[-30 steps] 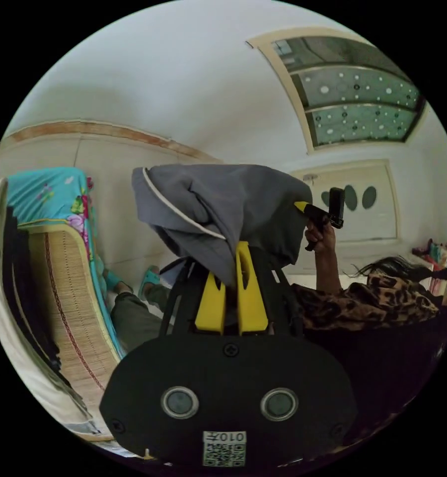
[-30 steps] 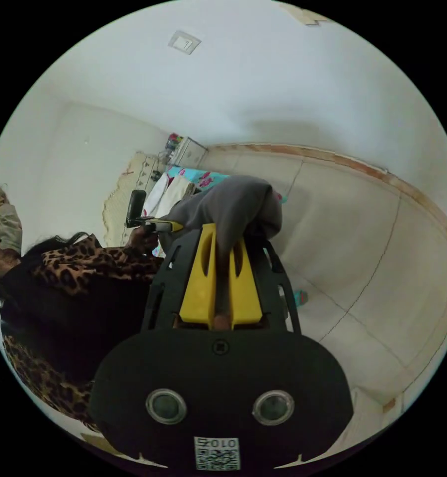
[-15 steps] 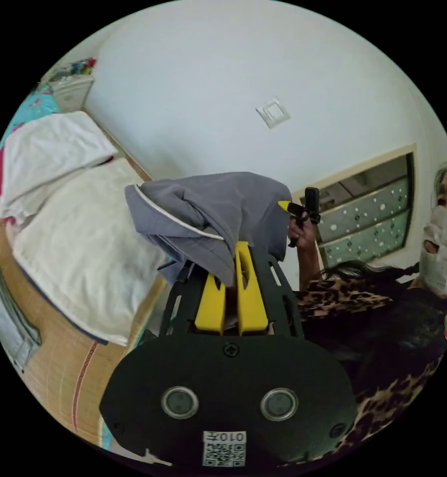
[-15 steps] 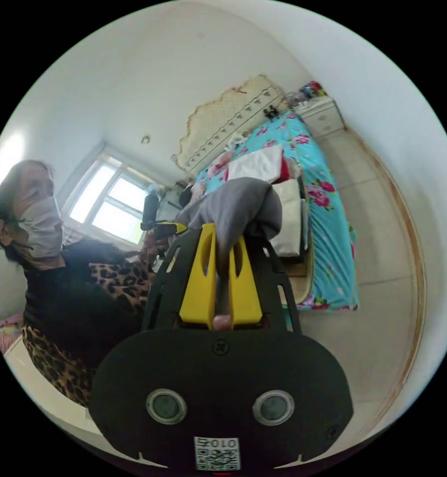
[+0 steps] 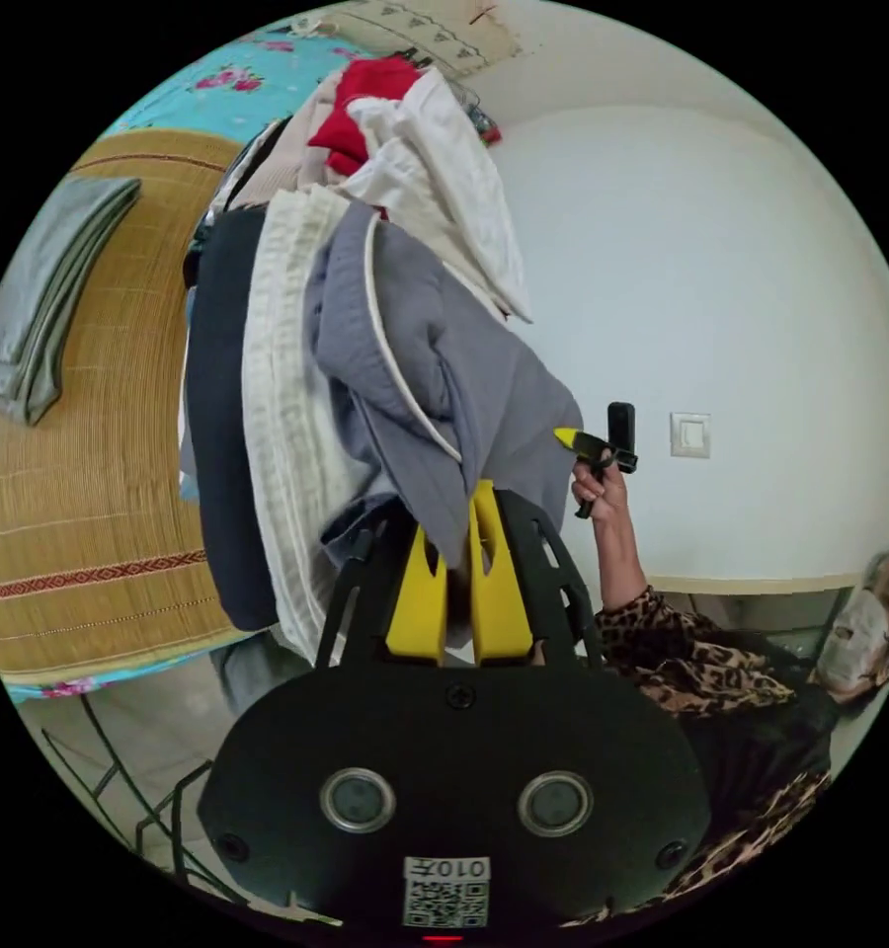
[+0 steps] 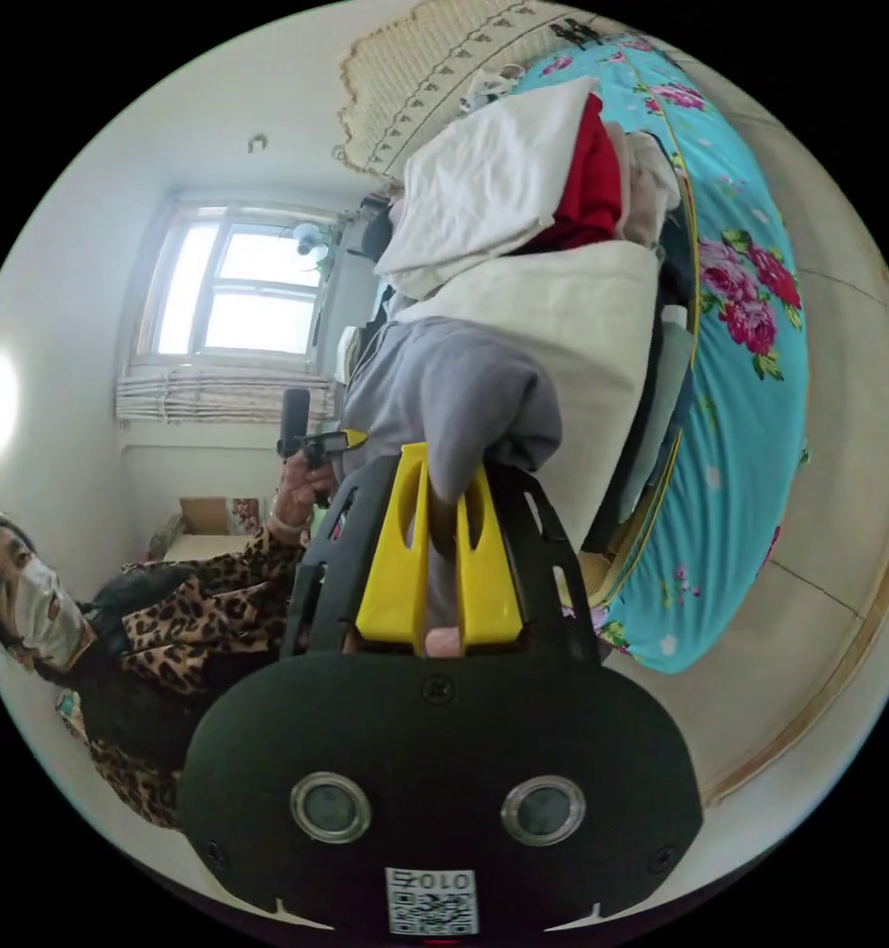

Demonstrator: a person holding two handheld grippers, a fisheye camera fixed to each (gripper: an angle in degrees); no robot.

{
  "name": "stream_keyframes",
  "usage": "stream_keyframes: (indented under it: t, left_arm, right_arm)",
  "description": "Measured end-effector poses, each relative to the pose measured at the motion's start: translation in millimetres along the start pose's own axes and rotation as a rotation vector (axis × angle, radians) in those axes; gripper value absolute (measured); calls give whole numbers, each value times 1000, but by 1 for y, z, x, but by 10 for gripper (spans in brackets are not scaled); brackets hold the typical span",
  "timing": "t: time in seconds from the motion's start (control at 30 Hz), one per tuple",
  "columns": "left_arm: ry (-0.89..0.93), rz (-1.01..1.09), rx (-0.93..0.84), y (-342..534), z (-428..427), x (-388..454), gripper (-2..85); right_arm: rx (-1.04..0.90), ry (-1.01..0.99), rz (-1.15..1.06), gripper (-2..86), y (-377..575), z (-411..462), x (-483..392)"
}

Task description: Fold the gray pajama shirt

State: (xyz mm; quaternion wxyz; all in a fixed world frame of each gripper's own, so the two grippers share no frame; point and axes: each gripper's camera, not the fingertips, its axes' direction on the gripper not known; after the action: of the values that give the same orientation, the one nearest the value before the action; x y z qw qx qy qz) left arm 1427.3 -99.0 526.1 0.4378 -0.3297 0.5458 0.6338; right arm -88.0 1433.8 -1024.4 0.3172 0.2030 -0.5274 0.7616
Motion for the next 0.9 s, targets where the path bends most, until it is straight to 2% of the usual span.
stream_keyframes:
  t: [0.1,0.17,0.27,0.33,0.37,0.43,0.47,0.5,0.6,0.7,0.9]
  left_arm:
    - [-2,72,21,-14,-15,15,75]
    - [-35,149,59,-18,-31,33,75]
    - [-24,248,146,-20,-54,44,76]
    - [-27,232,158,-28,-50,27,76]
    - [-47,195,129,-38,-37,4,76]
    - [-36,-16,7,-53,-2,-56,73]
    - [63,-121,-10,-54,13,-92,70]
    - [178,-129,53,-51,16,-114,66]
    - [317,-134,133,-48,12,-140,59]
    - [331,-105,124,-52,12,-146,59]
    - [241,-27,148,-56,-9,-139,59]
  right_arm:
    - [-39,10,-57,60,-23,-39,-57]
    - [-10,8,-151,60,-36,-75,-114]
    - [39,-14,-182,62,-49,-113,-150]
    - [28,-64,-121,67,-62,-117,-137]
    - [-2,-89,-20,74,-72,-110,-115]
    - [-13,-63,128,91,-82,-97,-81]
    - [-10,-50,186,106,-82,-92,-69]
    - [4,-67,180,111,-80,-93,-68]
    - [145,-226,117,132,-57,-117,-78]
    - [158,-177,140,144,-28,-136,-91]
    - [3,-67,124,152,5,-118,-161]
